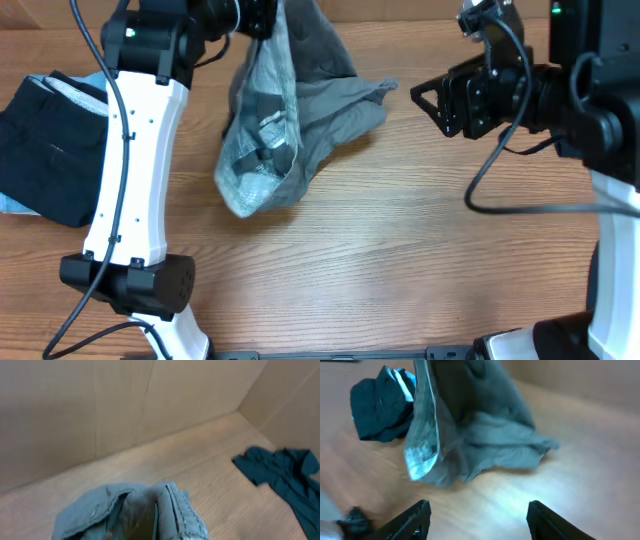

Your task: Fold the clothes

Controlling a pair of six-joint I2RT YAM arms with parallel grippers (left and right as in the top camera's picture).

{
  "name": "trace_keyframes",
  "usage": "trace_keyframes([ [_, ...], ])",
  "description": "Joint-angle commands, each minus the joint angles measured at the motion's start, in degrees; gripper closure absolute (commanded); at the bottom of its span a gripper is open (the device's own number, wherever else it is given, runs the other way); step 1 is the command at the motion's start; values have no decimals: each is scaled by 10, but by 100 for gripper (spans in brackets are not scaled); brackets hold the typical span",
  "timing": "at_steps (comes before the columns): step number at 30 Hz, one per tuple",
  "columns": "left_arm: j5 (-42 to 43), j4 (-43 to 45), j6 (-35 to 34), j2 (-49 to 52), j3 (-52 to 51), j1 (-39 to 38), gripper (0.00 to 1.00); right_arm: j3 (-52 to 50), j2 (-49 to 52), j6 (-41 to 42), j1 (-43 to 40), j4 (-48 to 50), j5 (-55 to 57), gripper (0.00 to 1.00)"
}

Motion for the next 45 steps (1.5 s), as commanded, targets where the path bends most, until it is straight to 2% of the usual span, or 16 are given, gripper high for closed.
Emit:
trace_keyframes([
  [1,-40,57,-64,-10,21,-24,96,6,40,67,14,-20,-31,35],
  [6,-122,133,-114,-10,21,-51,96,6,77,125,33,-31,-32,46],
  [10,-209,204,-164,-10,21,-63,96,6,86,155,34,-34,-26,45],
  [13,-235,249,-188,-10,20,-64,96,6,90,180,34,-34,-2,40],
  [18,-260,293,-217,-10,20,-64,96,-44,93,231,65,14,14,35],
  [28,-264,316,-220,-9,20,-64,96,-267,93,340,143,225,90,33],
  [35,-264,316,-219,-9,20,-64,96,-317,94,391,181,316,157,33],
  [45,-263,316,-219,-9,20,-64,96,-377,98,481,203,376,213,34],
])
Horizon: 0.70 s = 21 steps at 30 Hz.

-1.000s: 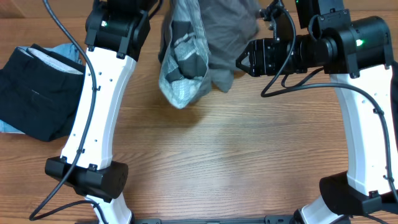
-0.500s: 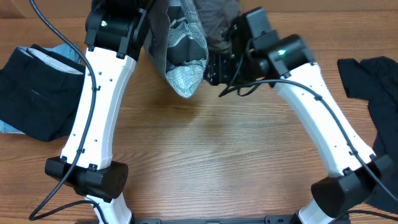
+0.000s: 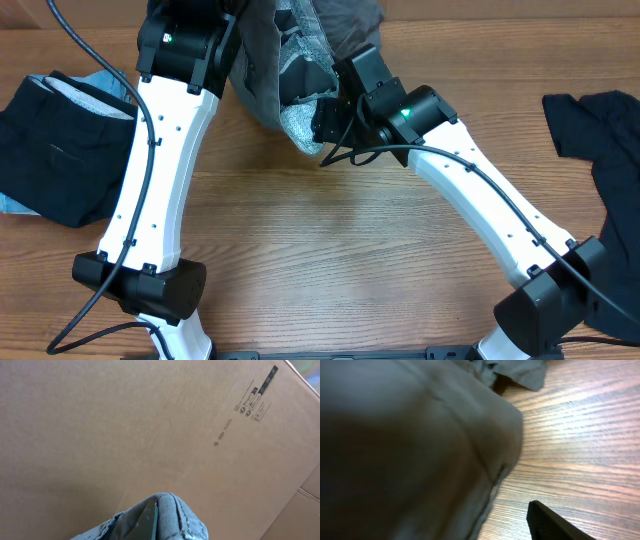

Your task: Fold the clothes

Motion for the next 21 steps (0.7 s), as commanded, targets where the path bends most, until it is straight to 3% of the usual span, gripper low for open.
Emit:
trace_keyframes([
  [1,-3,11,-8,-9,20,-4,96,-34,-1,33,0,30,23,35],
  [6,-3,11,-8,-9,20,-4,96,-38,0,33,0,35,23,44],
  [8,-3,11,-8,-9,20,-4,96,-38,0,33,0,35,23,57],
  [10,-3,11,-8,-9,20,-4,96,-38,0,33,0,36,23,81],
  [11,-3,11,-8,-9,20,-4,96,-38,0,33,0,36,23,82],
  [13,-3,11,-8,-9,20,-4,96,-38,0,32,0,35,23,96],
  [18,-3,11,-3,-9,20,-4,96,-36,-14,-26,-22,19,43,96],
  [21,-4,10,-3,-9,20,-4,96,-17,-60,-80,-88,-17,44,96],
])
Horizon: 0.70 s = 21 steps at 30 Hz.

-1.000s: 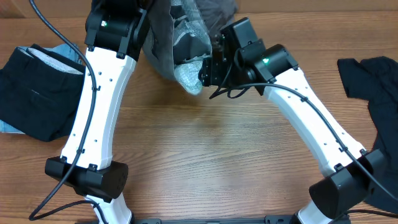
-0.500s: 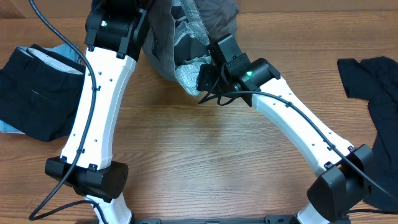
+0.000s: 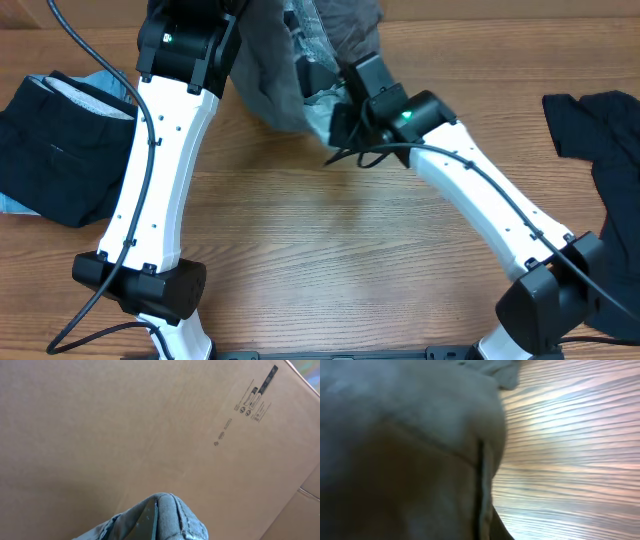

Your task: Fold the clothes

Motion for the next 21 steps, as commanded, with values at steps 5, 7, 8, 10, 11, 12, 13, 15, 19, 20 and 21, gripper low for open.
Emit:
trace_keyframes([
  [5,-3,-2,-4,-9,20,-4,93,88,-106,-171,-170,-50,-19,96],
  [7,2,-19,-4,-9,20,-4,91,104,-106,-214,-189,-48,-36,96],
  [8,11,-35,-4,-10,20,-4,90,109,-106,-231,-196,-44,-38,96],
  [10,21,-78,-3,-10,21,-4,88,116,-106,-272,-206,-29,-38,96],
  [11,27,-108,-3,-10,21,-4,87,116,-106,-286,-207,-23,-38,96],
  [12,32,-135,-3,-10,21,-4,87,116,-106,-301,-208,-17,-38,96],
  [13,37,-180,-3,-10,21,-4,84,116,-106,-313,-208,-13,-38,96],
  [15,41,-254,2,-10,20,-4,78,116,-106,-332,-208,-11,-38,96],
  [19,18,-402,38,-10,20,-3,67,116,-104,-365,-212,-17,-35,96],
  [20,4,-430,40,-10,20,-3,65,116,-104,-371,-213,-20,-31,96],
  [21,-7,-453,41,-10,20,-3,64,115,-104,-372,-213,-23,-23,96],
])
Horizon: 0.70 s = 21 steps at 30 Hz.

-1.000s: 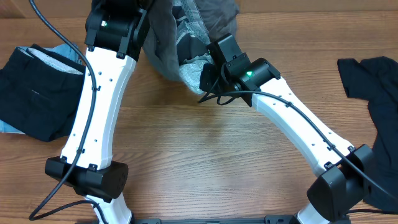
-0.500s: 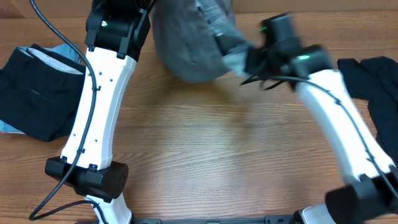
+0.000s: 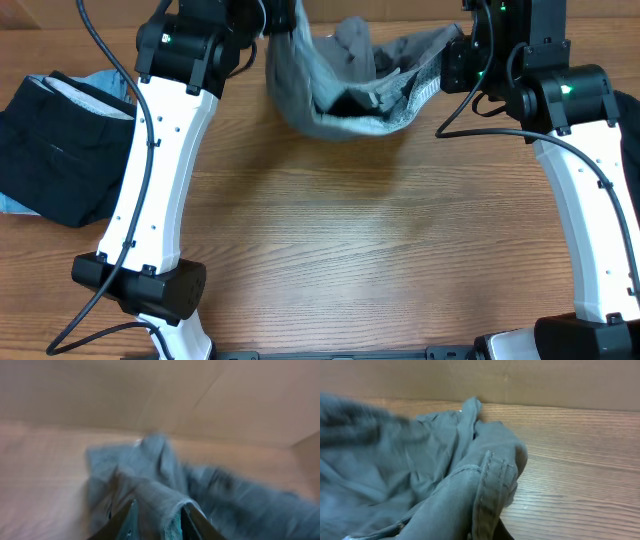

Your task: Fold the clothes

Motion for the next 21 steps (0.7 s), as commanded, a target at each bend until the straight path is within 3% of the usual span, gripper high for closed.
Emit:
trace_keyframes([
  [1,-41,-76,26,-10,14,-3,63,12,-2,-37,-7,-4,21,96],
  [8,-16,-198,64,-8,-14,-5,57,12,17,-64,-7,-21,25,96],
  [14,195,-231,178,-6,-113,-8,40,12,21,-64,-7,-17,25,96],
  [19,191,-202,173,-6,-222,-65,35,12,21,-64,-7,-14,25,96],
  [21,151,-176,158,-6,-246,-103,35,12,21,-64,-7,-14,25,96],
])
